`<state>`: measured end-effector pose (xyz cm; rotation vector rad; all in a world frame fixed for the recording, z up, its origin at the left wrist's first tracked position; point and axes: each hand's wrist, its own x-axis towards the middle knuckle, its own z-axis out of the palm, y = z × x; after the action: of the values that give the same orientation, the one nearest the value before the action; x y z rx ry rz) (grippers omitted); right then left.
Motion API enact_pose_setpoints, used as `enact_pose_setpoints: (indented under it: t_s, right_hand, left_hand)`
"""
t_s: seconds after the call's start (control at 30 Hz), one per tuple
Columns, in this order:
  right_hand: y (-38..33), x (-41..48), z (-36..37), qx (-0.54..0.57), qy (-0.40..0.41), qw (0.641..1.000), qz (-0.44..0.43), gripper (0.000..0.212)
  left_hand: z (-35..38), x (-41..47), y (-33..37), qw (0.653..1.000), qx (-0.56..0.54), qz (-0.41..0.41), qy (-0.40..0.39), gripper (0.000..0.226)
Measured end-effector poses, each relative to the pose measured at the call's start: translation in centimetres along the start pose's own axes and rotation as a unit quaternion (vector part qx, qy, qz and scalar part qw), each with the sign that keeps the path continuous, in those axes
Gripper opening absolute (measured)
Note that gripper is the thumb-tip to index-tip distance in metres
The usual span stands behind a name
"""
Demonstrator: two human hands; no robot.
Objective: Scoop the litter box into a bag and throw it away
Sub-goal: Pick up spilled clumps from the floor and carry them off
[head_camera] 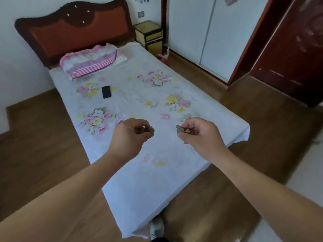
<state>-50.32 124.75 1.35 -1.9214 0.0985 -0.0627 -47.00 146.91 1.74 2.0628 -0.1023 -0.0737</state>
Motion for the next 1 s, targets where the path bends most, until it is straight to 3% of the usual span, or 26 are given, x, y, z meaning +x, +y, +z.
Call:
enact_pose_setpoints:
  t_s: [0.43, 0.67, 1.0]
  right_hand:
    - [6.6, 2.6, -15.9, -0.015, 0.22, 0.97, 0.106, 0.014]
    - [11.7, 5.9, -27.6, 0.008, 0.261, 0.959, 0.105, 0.013]
    - [15.9, 13.6, -42.1, -0.012, 0.246, 0.965, 0.092, 0.017]
  left_hand:
    - [17.9, 12.4, 9.2, 0.976, -0.026, 0.1, -0.192, 0.025]
    - [30.1, 16.2, 15.6, 0.976, -0.022, 0.099, -0.195, 0.039]
    - [43.4, 22.0, 23.9, 0.981, -0.022, 0.093, -0.167, 0.032]
